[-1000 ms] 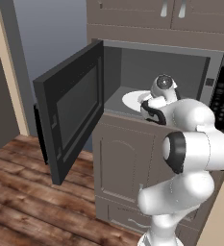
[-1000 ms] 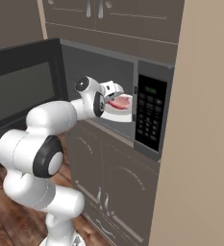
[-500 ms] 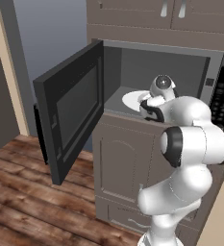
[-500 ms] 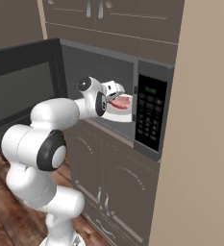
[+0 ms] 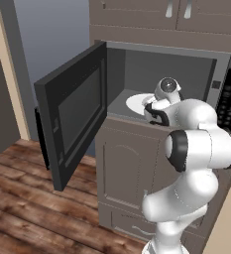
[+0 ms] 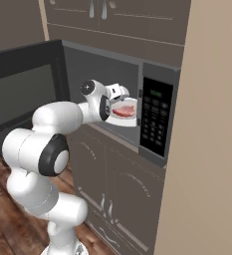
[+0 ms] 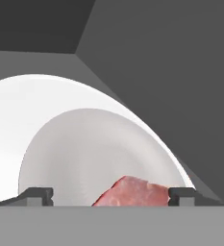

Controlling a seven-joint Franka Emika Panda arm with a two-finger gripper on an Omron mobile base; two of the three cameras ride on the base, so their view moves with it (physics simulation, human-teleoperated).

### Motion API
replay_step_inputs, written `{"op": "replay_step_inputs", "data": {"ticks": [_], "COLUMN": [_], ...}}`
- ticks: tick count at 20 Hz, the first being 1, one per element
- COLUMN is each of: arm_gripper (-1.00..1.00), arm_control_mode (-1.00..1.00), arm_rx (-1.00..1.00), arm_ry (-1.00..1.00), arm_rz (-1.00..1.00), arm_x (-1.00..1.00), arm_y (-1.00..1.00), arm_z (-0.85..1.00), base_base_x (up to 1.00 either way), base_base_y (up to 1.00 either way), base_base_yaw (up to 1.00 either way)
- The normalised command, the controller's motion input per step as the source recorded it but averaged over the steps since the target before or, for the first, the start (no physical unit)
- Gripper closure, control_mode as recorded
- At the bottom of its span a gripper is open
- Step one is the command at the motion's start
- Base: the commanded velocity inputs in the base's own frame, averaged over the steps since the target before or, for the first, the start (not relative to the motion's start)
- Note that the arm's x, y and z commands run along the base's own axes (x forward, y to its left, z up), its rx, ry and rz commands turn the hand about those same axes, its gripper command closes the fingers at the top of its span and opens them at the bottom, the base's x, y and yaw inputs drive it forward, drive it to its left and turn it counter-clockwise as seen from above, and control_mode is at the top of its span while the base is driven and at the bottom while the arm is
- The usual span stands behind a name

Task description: Transport the steak from the fridge to the microwave and turn on the microwave.

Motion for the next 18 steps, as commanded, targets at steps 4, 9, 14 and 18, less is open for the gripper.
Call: {"op": "replay_step_inputs", "data": {"ticks": [4,9,14,18], "arm_gripper": [-1.0,-1.0,-1.0,-1.0], "arm_control_mode": [-1.0,-1.0,-1.0,-1.0], "arm_rx": [-0.01,-0.01,0.0,0.0], "arm_ry": [0.0,-0.08,-0.09,0.0], "arm_rz": [0.0,-0.01,-0.04,-0.11], "arm_x": [0.0,-0.45,-0.93,-0.98], "arm_y": [0.06,0.26,0.32,0.3], "arm_z": [0.01,0.19,0.32,0.45], "base_base_x": [0.0,0.0,0.0,0.0], "base_base_y": [0.0,0.0,0.0,0.0], "base_base_yaw": [0.0,0.0,0.0,0.0]}}
